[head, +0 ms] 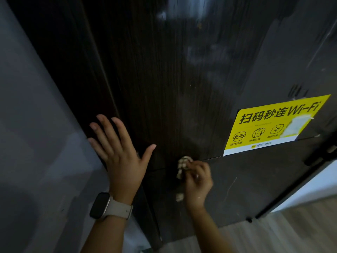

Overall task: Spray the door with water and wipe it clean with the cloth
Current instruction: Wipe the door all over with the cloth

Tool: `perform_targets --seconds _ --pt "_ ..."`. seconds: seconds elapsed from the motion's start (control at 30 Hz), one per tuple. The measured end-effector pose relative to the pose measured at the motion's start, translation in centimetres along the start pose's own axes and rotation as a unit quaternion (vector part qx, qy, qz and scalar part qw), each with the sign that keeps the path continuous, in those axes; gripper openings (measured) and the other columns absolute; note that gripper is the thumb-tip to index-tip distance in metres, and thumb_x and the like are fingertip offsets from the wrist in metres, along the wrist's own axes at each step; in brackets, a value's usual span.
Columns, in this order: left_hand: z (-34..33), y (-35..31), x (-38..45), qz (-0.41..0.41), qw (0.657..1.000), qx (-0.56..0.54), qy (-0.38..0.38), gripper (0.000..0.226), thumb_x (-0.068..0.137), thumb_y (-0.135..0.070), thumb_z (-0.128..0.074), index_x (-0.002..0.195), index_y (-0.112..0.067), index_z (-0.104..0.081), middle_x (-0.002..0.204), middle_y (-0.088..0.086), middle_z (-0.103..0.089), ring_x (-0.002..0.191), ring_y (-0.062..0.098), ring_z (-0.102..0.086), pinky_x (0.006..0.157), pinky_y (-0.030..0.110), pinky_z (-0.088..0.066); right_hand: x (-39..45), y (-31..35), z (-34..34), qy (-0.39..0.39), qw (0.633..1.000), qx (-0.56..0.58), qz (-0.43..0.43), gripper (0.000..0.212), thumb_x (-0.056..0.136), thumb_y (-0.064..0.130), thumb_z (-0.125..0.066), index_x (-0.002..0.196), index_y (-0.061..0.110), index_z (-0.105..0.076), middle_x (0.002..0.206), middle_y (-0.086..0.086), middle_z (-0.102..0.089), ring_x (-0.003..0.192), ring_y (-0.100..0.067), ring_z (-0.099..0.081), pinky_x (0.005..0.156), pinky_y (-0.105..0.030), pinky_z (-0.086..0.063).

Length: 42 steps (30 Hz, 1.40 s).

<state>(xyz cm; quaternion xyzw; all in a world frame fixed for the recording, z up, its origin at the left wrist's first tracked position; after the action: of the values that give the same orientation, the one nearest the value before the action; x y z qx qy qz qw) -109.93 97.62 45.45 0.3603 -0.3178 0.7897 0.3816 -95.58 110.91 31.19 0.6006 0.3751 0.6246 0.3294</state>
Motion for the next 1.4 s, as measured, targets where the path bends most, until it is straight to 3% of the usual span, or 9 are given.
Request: perform_targets --seconds 0.23,0.47,0.6,0.77,0.87,0.97,1.07,1.23,1.4 --pt "-0.1 0.1 0.0 0.0 1.0 0.015 -0.003 0.129 0.08 -0.057 -0.074 0.15 -0.016 0.027 0.154 0.027 0.005 0.145 0.024 0.031 0.119 0.047 0.017 4.3 -3.4 6.4 -0.208 0.972 -0.028 -0.104 0.021 0.076 -0.008 -0.07 0.078 0.013 -0.067 0.084 -0.01 -0.058 0.072 0.005 -0.055 0.068 -0.013 -0.043" --pt "0.1 -0.1 0.0 -0.003 1.0 0.0 0.003 0.129 0.081 -0.055 -0.074 0.149 -0.015 0.028 0.153 0.027 0.006 0.147 0.033 0.019 0.118 0.046 0.018 -3.1 1.5 -3.0 -0.006 0.997 0.039 -0.07 0.035 0.072 -0.02 -0.069 0.079 0.015 -0.07 0.087 0.001 -0.06 0.083 0.003 -0.061 0.075 -0.009 -0.047" --pt "0.2 -0.2 0.1 -0.008 1.0 -0.007 0.001 0.128 0.081 -0.055 -0.074 0.15 -0.015 0.026 0.154 0.028 0.004 0.145 0.045 0.006 0.118 0.044 0.018 -5.1 3.9 -6.3 0.121 0.989 0.064 -0.054 0.029 0.078 -0.008 -0.068 0.087 0.019 -0.074 0.091 0.011 -0.061 0.087 -0.006 -0.063 0.08 -0.019 -0.051" --pt "0.1 0.0 0.0 -0.005 1.0 -0.003 -0.006 0.129 0.08 -0.054 -0.075 0.151 -0.014 0.025 0.154 0.028 0.003 0.146 0.029 0.018 0.118 0.044 0.019 1.4 5.1 0.4 -0.019 0.999 0.032 -0.006 0.02 0.076 -0.007 -0.071 0.08 0.012 -0.069 0.082 -0.008 -0.061 0.079 0.002 -0.057 0.072 -0.012 -0.043" --pt "0.0 0.0 0.0 -0.004 1.0 0.013 -0.004 0.129 0.08 -0.056 -0.074 0.151 -0.013 0.024 0.153 0.029 0.003 0.147 0.039 0.011 0.119 0.046 0.017 7.0 5.2 4.9 -0.129 0.992 -0.001 0.002 0.004 0.086 0.006 -0.071 0.089 0.004 -0.071 0.085 -0.012 -0.064 0.079 -0.008 -0.057 0.071 -0.014 -0.044" --pt "-0.1 0.1 0.0 -0.003 1.0 0.019 -0.004 0.128 0.081 -0.057 -0.073 0.151 -0.014 0.025 0.154 0.028 0.005 0.147 0.03 0.025 0.119 0.046 0.018 9.8 5.7 5.4 -0.204 0.979 -0.001 0.019 0.019 0.088 0.011 -0.068 0.102 -0.001 -0.073 0.091 -0.013 -0.061 0.082 -0.011 -0.056 0.073 -0.012 -0.043" --pt "-0.1 0.2 0.0 -0.001 1.0 0.021 -0.003 0.127 0.081 -0.057 -0.073 0.151 -0.014 0.024 0.154 0.028 0.005 0.145 0.025 0.03 0.119 0.046 0.018 7.8 7.5 2.0 -0.176 0.98 -0.003 0.091 0.021 0.086 0.004 -0.062 0.103 -0.001 -0.073 0.093 -0.009 -0.053 0.086 -0.012 -0.052 0.074 -0.021 -0.043" --pt "-0.1 0.1 -0.1 -0.005 1.0 0.006 0.007 0.121 0.083 -0.057 -0.067 0.152 -0.015 0.023 0.156 0.025 0.008 0.146 0.026 0.029 0.119 0.047 0.016 3.5 11.5 -3.4 0.037 0.963 -0.042 0.262 0.024 0.089 0.001 -0.06 0.108 0.005 -0.074 0.103 -0.003 -0.05 0.088 -0.024 -0.055 0.078 -0.024 -0.047" --pt "0.0 0.1 0.0 -0.008 1.0 0.013 0.0 0.12 0.083 -0.059 -0.064 0.152 -0.016 0.024 0.16 0.017 0.019 0.146 0.026 0.029 0.119 0.047 0.017 9.4 12.8 0.5 -0.096 0.968 -0.032 0.23 0.028 0.083 -0.012 -0.065 0.107 0.002 -0.074 0.094 -0.007 -0.052 0.081 -0.03 -0.056 0.07 -0.032 -0.046"
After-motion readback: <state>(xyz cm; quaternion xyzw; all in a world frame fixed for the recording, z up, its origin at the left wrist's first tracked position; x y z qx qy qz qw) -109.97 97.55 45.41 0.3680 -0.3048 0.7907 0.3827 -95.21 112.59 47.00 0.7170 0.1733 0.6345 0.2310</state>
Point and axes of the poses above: each hand's wrist, its own x-axis towards the middle knuckle, its own z-axis out of the back of the hand, y = z × x, the point moved 6 cm from there along x, towards the middle knuckle
